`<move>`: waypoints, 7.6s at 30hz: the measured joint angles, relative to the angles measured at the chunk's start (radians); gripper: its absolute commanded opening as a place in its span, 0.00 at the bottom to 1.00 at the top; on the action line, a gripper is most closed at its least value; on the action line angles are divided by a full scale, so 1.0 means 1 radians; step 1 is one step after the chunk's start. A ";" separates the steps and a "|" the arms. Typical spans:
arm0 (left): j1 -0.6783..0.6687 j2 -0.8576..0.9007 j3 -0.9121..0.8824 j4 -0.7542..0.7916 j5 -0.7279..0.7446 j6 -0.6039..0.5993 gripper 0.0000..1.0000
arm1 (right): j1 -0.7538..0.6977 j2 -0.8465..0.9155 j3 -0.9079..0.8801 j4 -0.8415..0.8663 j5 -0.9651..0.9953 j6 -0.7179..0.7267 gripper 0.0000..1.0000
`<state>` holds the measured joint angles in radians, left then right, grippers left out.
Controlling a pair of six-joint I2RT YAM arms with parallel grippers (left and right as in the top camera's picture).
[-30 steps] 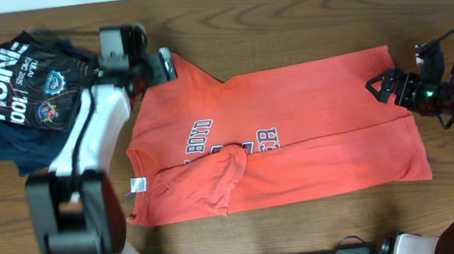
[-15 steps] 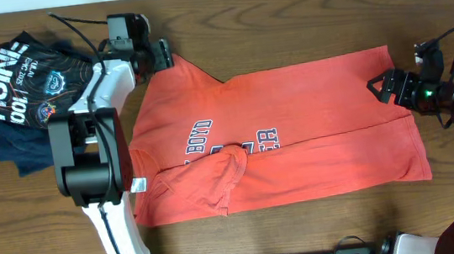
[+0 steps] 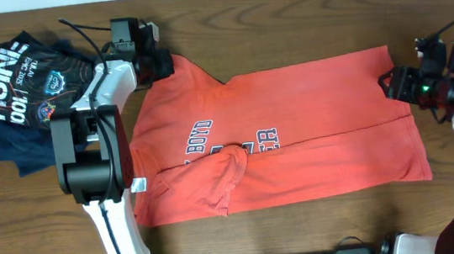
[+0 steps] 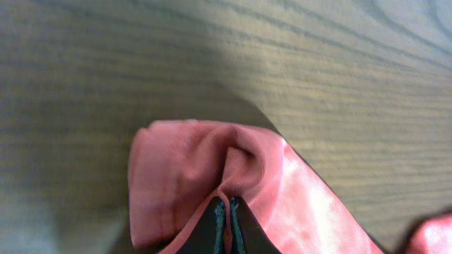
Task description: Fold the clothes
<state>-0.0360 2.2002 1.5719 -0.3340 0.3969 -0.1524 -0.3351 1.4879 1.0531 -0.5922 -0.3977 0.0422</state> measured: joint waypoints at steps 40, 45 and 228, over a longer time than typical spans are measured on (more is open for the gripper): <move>0.008 -0.223 0.009 -0.201 0.023 0.000 0.06 | 0.114 0.628 0.182 0.611 0.418 0.026 0.66; 0.008 -0.223 0.009 -0.205 0.023 0.000 0.06 | 0.114 0.632 0.182 0.628 0.421 0.026 0.64; 0.011 -0.687 -0.524 -0.638 -0.116 -0.140 0.43 | -0.100 0.250 0.032 -0.395 0.547 0.291 0.01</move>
<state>-0.0246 1.5127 1.0481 -0.9722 0.2813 -0.2920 -0.4355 1.7382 1.0851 -0.9871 0.1497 0.3336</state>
